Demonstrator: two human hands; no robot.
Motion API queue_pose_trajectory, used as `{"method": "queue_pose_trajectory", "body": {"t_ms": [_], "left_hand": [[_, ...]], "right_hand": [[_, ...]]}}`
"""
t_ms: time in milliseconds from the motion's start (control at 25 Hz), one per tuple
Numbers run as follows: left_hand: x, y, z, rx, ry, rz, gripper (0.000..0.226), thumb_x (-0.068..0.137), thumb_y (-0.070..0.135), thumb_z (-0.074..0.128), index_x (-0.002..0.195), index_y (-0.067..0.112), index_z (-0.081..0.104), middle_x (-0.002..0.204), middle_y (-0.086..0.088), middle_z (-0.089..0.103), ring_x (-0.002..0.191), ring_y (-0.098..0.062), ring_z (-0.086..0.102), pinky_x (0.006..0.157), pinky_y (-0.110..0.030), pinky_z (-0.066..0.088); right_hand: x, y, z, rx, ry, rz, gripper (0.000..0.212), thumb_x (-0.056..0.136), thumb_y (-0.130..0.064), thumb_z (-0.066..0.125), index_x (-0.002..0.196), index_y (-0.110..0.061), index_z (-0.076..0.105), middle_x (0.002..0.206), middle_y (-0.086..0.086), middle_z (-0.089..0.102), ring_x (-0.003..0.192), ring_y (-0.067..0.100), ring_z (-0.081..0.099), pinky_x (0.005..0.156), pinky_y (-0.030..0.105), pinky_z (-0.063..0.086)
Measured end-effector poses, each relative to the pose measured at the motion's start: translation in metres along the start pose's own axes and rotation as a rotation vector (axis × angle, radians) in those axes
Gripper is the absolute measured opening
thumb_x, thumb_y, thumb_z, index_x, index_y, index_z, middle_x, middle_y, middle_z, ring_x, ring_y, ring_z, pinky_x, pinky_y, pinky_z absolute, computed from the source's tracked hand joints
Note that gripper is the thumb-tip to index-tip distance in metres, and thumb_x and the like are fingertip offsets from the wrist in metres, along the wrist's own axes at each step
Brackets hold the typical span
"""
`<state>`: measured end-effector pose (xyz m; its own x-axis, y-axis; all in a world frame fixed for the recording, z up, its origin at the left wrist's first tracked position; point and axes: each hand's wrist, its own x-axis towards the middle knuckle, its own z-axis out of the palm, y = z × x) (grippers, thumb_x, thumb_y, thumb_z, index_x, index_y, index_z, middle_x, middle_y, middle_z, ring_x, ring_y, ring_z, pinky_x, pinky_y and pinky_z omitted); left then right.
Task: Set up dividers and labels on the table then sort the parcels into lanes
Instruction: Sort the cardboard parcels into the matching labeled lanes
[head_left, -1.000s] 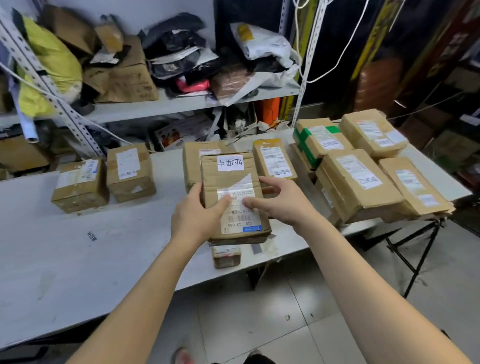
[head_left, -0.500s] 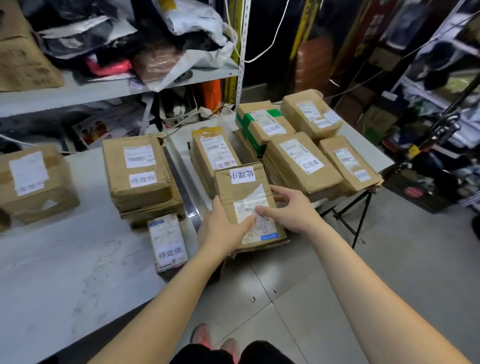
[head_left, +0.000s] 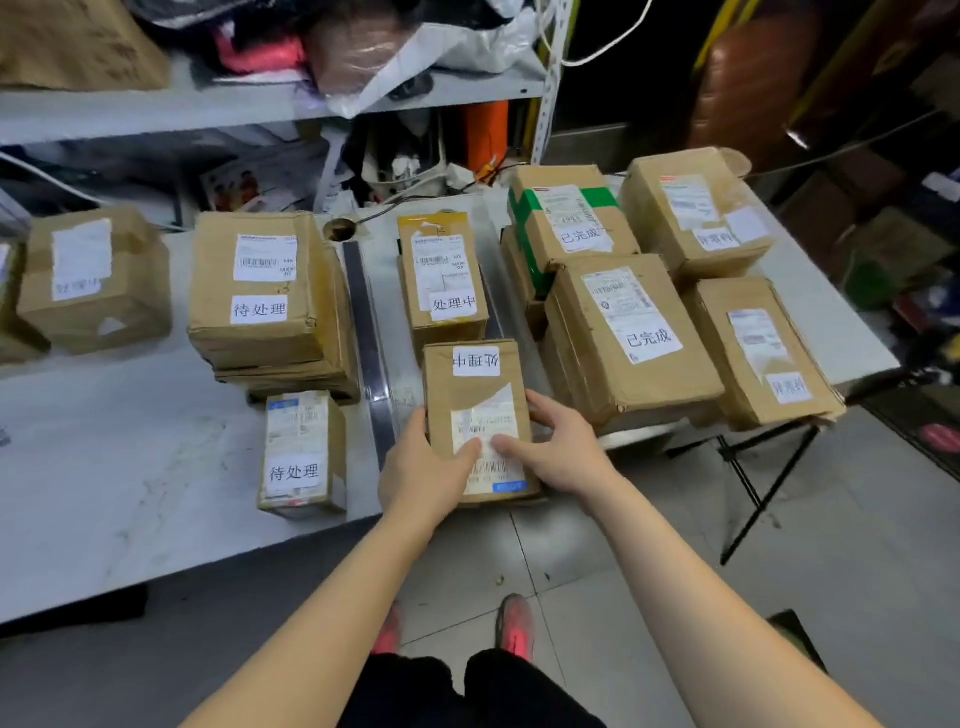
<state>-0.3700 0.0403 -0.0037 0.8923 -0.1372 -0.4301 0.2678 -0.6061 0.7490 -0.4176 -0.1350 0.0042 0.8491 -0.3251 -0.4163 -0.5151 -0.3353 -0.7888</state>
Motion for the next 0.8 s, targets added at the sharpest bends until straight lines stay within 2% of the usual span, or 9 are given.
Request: {"method": "queue_pose_trajectory", "body": {"t_ms": [80, 160, 200, 280, 400, 560, 680, 760, 800], "left_hand": [[-0.004, 0.001, 0.020, 0.057, 0.074, -0.058, 0.048, 0.088, 0.045, 0.071, 0.130, 0.037, 0.049, 0.123, 0.013, 0.066, 0.106, -0.016, 0.066, 0.085, -0.046, 0.059], [-0.004, -0.001, 0.036, 0.071, 0.119, -0.100, 0.046, 0.090, 0.045, 0.069, 0.131, 0.037, 0.049, 0.122, 0.013, 0.066, 0.107, -0.017, 0.066, 0.083, -0.043, 0.058], [-0.003, -0.003, 0.042, 0.070, 0.134, -0.122, 0.046, 0.090, 0.045, 0.069, 0.131, 0.036, 0.049, 0.121, 0.014, 0.066, 0.106, -0.017, 0.066, 0.081, -0.041, 0.058], [-0.001, -0.007, 0.053, 0.009, 0.154, -0.161, 0.047, 0.089, 0.041, 0.070, 0.131, 0.038, 0.048, 0.119, 0.015, 0.066, 0.104, -0.016, 0.066, 0.081, -0.042, 0.059], [0.006, -0.021, 0.065, -0.239, 0.176, -0.219, 0.049, 0.089, 0.023, 0.071, 0.131, 0.040, 0.052, 0.118, 0.012, 0.070, 0.102, -0.012, 0.068, 0.085, -0.044, 0.061], [0.015, -0.034, 0.071, -0.439, 0.161, -0.249, 0.060, 0.094, 0.012, 0.068, 0.144, 0.038, 0.049, 0.125, 0.010, 0.069, 0.108, -0.010, 0.068, 0.086, -0.037, 0.062], [0.020, -0.038, 0.071, -0.468, 0.113, -0.242, 0.068, 0.099, 0.013, 0.063, 0.155, 0.038, 0.034, 0.135, 0.009, 0.063, 0.111, -0.007, 0.065, 0.078, -0.023, 0.060], [0.023, -0.040, 0.071, -0.471, 0.104, -0.235, 0.067, 0.100, 0.014, 0.063, 0.155, 0.037, 0.034, 0.135, 0.010, 0.062, 0.109, -0.004, 0.065, 0.071, -0.016, 0.058], [0.023, -0.041, 0.071, -0.466, 0.112, -0.228, 0.066, 0.099, 0.016, 0.064, 0.154, 0.038, 0.036, 0.134, 0.010, 0.063, 0.110, -0.004, 0.065, 0.073, -0.017, 0.059]], "right_hand": [[0.014, 0.010, -0.003, -0.054, -0.114, -0.025, 0.069, 0.084, -0.025, 0.082, 0.146, -0.030, 0.051, 0.124, -0.016, 0.065, 0.094, -0.011, 0.057, 0.076, 0.008, 0.047], [0.028, 0.016, -0.004, -0.081, -0.201, -0.031, 0.068, 0.087, -0.021, 0.080, 0.147, -0.030, 0.049, 0.128, -0.013, 0.065, 0.091, -0.012, 0.057, 0.067, 0.005, 0.044], [0.032, 0.018, -0.003, -0.080, -0.222, -0.033, 0.068, 0.087, -0.020, 0.079, 0.147, -0.031, 0.048, 0.128, -0.013, 0.066, 0.098, -0.008, 0.061, 0.072, 0.008, 0.047], [0.038, 0.024, 0.000, -0.098, -0.228, -0.034, 0.071, 0.087, -0.020, 0.079, 0.148, -0.032, 0.045, 0.131, -0.011, 0.065, 0.112, 0.005, 0.063, 0.086, 0.024, 0.054], [0.042, 0.035, 0.013, -0.113, -0.198, -0.034, 0.075, 0.087, -0.022, 0.078, 0.151, -0.035, 0.040, 0.130, -0.013, 0.065, 0.118, 0.011, 0.062, 0.099, 0.037, 0.054], [0.048, 0.050, 0.026, -0.116, -0.147, -0.010, 0.076, 0.085, -0.032, 0.079, 0.149, -0.039, 0.039, 0.133, -0.013, 0.066, 0.119, 0.013, 0.063, 0.097, 0.044, 0.057], [0.056, 0.053, 0.030, -0.134, -0.100, 0.014, 0.083, 0.079, -0.046, 0.081, 0.150, -0.040, 0.038, 0.131, -0.014, 0.067, 0.117, 0.012, 0.064, 0.093, 0.045, 0.059], [0.057, 0.051, 0.030, -0.175, -0.082, 0.020, 0.081, 0.080, -0.048, 0.081, 0.149, -0.039, 0.040, 0.130, -0.013, 0.067, 0.116, 0.013, 0.064, 0.092, 0.045, 0.058], [0.057, 0.050, 0.031, -0.198, -0.070, 0.016, 0.079, 0.080, -0.048, 0.080, 0.149, -0.037, 0.041, 0.129, -0.012, 0.067, 0.115, 0.013, 0.065, 0.091, 0.044, 0.059]]}}
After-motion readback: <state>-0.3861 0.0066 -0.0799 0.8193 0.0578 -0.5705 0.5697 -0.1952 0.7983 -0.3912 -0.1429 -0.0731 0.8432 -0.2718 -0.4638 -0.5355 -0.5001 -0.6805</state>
